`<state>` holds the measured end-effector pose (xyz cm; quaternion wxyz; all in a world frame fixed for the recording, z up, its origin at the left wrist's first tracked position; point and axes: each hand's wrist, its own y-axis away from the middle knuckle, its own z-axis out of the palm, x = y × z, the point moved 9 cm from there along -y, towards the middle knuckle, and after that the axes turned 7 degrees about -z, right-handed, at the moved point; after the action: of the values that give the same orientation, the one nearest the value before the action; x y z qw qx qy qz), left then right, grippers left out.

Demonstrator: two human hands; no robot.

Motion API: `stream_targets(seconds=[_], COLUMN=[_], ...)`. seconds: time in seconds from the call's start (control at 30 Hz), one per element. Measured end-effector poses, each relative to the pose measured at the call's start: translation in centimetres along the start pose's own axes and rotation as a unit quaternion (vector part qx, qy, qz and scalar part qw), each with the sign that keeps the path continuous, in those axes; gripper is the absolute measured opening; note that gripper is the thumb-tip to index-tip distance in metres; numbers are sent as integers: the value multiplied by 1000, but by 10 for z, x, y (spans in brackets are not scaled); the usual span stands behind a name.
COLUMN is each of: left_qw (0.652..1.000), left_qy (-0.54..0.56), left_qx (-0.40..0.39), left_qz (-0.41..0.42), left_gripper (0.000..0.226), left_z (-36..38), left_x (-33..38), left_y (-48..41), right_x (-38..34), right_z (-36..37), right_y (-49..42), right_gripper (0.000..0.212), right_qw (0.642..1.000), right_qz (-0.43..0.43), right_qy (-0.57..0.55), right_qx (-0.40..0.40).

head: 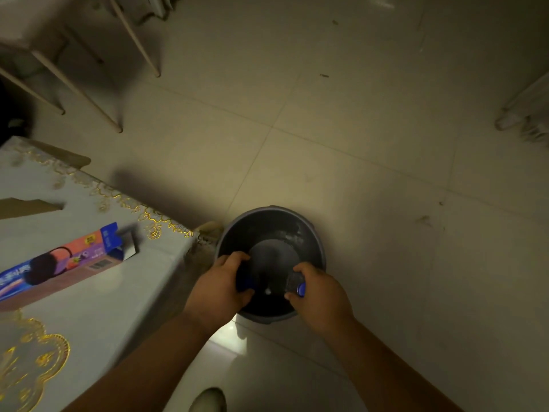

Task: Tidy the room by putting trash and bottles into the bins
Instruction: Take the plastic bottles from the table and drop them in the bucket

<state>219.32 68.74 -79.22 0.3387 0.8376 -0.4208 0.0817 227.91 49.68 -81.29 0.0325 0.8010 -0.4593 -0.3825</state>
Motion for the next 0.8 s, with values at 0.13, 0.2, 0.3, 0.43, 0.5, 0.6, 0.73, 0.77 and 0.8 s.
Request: stream_targets(seconds=[0.13,0.2,0.3,0.43,0.5,0.6,0.73,0.77,0.8], left_qw=[1000,1000,1000,1000,1000,999,998,997,996], left_qy=[-1,0,-6,-11,-24,-30,-33,-40,-51], left_qx=[4,9,11,13,15,24,51,59,72], left_qz=[-7,-8,-11,-10,-4,3,13,10,11], left_gripper=[68,68,67,66,66,69,67,67,65], left_z=[-13,-23,-46,-82,-102,-139,-196,-209,-223], left_x=[5,10,21,46,63,92,128,134,140], left_y=[16,29,51,84,103,134,185,200,215], right_x=[-4,-10,-24,-50,-66,-93,-140,-154,-169], right_z=[-15,-28,-56,-101,-129,-171,-225,-237,-249], right_y=[15,24,42,76,95,125,163,172,181], right_gripper=[54,54,57,60,58,60,65,64,63], right_qw=[1000,1000,1000,1000,1000,1000,998,996,994], right_qz=[13,15,17,13,7,-8,-51,-65,-79], right_qy=[-11,-17,-11,-14,-12,-7,37,50,60], right_qx=[11,14,13,14,24,25,30,32,39])
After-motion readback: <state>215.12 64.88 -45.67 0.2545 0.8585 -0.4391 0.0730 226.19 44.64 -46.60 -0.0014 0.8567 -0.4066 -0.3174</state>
